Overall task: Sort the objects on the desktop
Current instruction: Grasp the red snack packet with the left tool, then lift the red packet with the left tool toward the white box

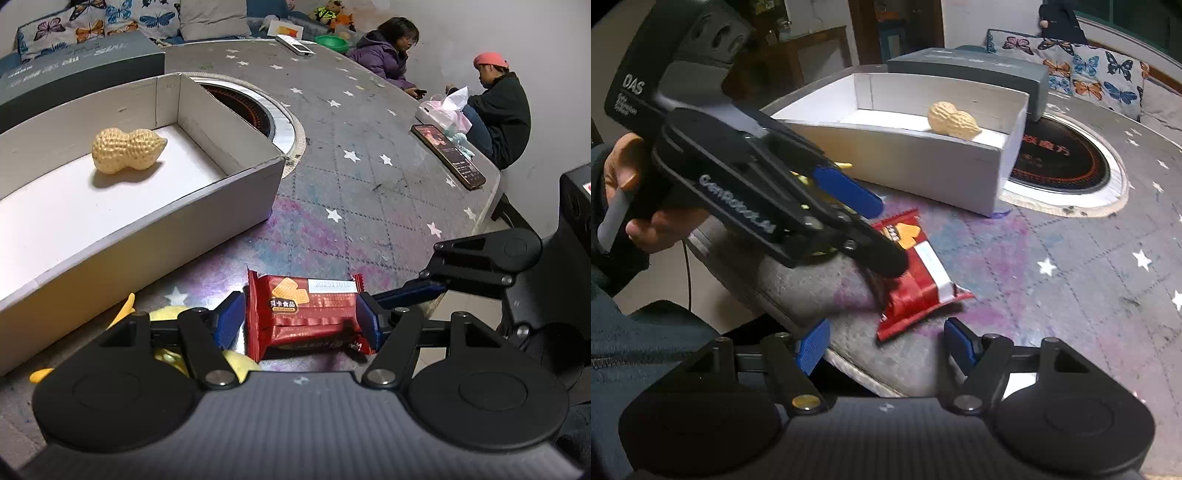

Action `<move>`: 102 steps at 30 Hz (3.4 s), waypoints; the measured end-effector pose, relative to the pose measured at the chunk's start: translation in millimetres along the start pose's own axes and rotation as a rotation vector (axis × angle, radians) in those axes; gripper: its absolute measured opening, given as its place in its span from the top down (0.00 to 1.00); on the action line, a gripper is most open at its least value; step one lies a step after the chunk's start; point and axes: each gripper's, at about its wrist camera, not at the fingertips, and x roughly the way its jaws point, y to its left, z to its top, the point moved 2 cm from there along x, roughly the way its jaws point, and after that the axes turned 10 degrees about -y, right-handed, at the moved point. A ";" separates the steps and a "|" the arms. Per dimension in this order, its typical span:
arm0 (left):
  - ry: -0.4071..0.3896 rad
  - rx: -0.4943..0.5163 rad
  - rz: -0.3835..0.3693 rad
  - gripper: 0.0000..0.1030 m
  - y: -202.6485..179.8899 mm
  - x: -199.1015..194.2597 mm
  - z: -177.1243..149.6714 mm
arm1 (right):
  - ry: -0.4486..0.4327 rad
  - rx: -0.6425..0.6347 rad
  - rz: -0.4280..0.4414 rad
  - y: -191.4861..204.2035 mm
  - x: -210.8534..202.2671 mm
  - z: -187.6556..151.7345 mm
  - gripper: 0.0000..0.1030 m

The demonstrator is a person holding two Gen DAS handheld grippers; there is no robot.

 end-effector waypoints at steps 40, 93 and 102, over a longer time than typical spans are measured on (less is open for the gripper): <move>0.038 0.009 0.025 0.35 -4.9 20.3 7.8 | -0.006 -0.033 -0.045 -4.7 20.3 19.9 0.30; 0.016 -0.067 0.025 0.35 7.0 6.9 3.1 | -0.067 -0.218 -0.048 -16.0 33.3 28.6 0.32; 0.010 -0.077 0.070 0.35 11.8 2.1 4.5 | -0.070 -0.237 -0.063 -20.7 31.8 28.9 0.24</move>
